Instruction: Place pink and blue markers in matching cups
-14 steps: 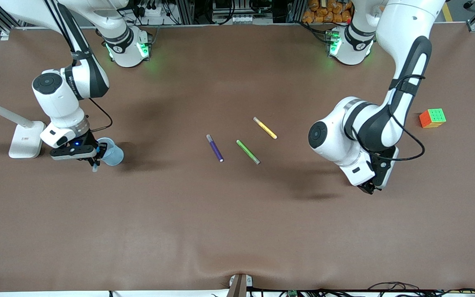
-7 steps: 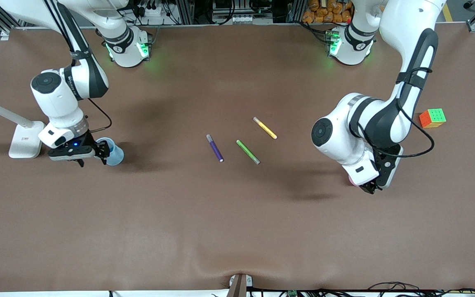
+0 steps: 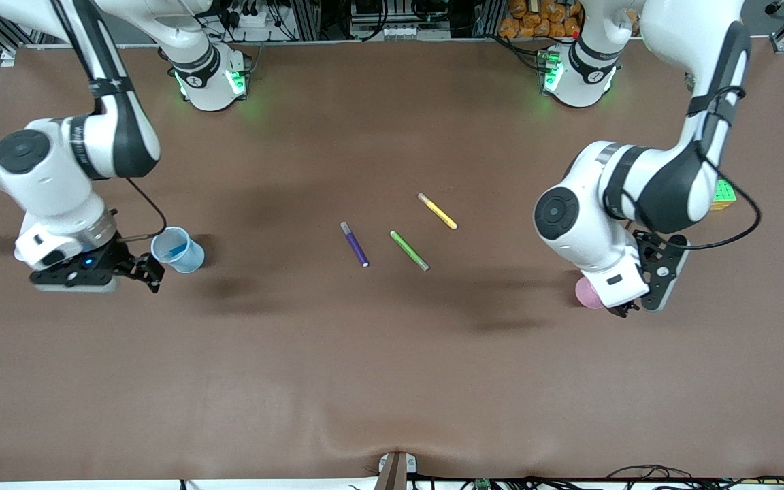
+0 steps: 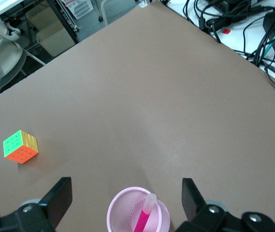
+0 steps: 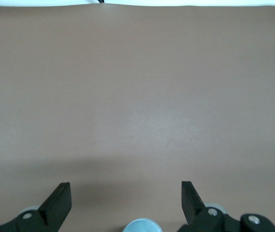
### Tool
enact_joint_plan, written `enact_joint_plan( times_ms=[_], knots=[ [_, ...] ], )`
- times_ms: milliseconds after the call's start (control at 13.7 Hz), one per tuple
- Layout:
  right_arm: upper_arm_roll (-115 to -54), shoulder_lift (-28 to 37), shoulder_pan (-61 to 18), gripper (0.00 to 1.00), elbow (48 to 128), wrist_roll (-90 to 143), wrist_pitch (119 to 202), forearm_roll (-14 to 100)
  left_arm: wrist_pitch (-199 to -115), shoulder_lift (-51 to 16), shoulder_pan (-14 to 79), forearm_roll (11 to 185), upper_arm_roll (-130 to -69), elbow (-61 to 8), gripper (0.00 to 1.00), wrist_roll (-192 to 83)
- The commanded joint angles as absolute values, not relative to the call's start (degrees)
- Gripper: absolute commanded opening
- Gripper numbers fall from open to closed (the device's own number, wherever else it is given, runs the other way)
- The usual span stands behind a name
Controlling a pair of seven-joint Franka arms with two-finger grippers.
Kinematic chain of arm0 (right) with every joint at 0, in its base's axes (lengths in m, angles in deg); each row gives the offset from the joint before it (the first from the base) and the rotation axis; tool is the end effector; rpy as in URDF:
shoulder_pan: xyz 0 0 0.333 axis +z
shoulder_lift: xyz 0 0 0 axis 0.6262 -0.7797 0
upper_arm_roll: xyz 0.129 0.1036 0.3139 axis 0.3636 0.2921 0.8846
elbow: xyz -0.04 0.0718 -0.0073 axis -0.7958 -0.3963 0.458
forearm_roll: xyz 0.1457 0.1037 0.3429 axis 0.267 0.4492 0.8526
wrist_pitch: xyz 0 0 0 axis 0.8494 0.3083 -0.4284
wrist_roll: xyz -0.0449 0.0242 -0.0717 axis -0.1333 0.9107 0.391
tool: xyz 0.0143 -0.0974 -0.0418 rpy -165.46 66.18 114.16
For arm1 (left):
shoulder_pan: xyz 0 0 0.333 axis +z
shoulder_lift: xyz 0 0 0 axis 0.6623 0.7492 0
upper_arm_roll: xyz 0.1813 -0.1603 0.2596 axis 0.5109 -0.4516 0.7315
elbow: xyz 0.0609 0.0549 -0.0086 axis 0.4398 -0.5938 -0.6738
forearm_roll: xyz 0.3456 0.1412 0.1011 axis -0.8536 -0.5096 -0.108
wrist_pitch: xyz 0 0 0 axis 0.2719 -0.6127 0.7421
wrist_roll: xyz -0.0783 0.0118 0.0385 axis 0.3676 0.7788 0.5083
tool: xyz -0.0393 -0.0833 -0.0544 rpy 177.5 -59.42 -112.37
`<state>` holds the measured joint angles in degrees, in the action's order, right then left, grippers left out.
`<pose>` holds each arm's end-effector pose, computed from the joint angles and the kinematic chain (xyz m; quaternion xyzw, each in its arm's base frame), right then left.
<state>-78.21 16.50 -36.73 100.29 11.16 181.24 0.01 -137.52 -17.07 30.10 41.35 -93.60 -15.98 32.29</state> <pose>0.6241 0.0301 0.4497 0.9914 -0.0299 0.1245 0.0259 0.6485 -0.1841 0.4273 -0.8204 -0.4360 -0.2224 0.2955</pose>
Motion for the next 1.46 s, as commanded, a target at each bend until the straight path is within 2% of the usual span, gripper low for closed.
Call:
enact_joint_plan(
  times_ms=[0,146,220,439,659,805,1024,1390],
  knots=[
    [-78.3,8.7,-37.5,1.00,81.3,10.7,164.5,9.9,-136.1,-18.5,31.4,44.9,-93.7,-13.9,1.00,27.4],
    [-78.5,4.0,-40.3,1.00,68.9,11.0,149.3,16.5,-136.1,-19.3,31.8,47.8,-93.7,-12.9,1.00,23.7],
    [-78.5,2.6,-41.0,1.00,64.0,11.2,144.6,16.7,-136.0,-19.4,32.1,48.8,-93.7,-12.1,1.00,22.6],
    [-78.9,2.8,-44.0,1.00,60.5,25.1,138.0,16.2,-136.0,-21.4,32.7,52.5,-93.7,-11.8,1.00,17.8],
    [-79.0,4.6,-44.8,1.00,54.1,24.1,125.1,15.6,-136.0,-25.4,35.3,58.2,-94.2,-11.9,1.00,8.7],
    [-78.4,7.0,-41.3,1.00,53.8,24.4,123.4,8.9,-135.8,-27.6,35.6,62.3,-93.7,-12.1,1.00,3.8],
    [-78.8,7.0,-37.3,1.00,52.9,24.1,122.9,4.4,-133.5,-30.1,36.1,67.8,-93.7,-12.5,1.00,-0.3],
    [-78.4,9.9,-37.0,1.00,52.9,27.1,119.7,5.0,-131.1,-34.2,38.0,77.2,-94.2,-13.5,1.00,-11.0]
  ],
)
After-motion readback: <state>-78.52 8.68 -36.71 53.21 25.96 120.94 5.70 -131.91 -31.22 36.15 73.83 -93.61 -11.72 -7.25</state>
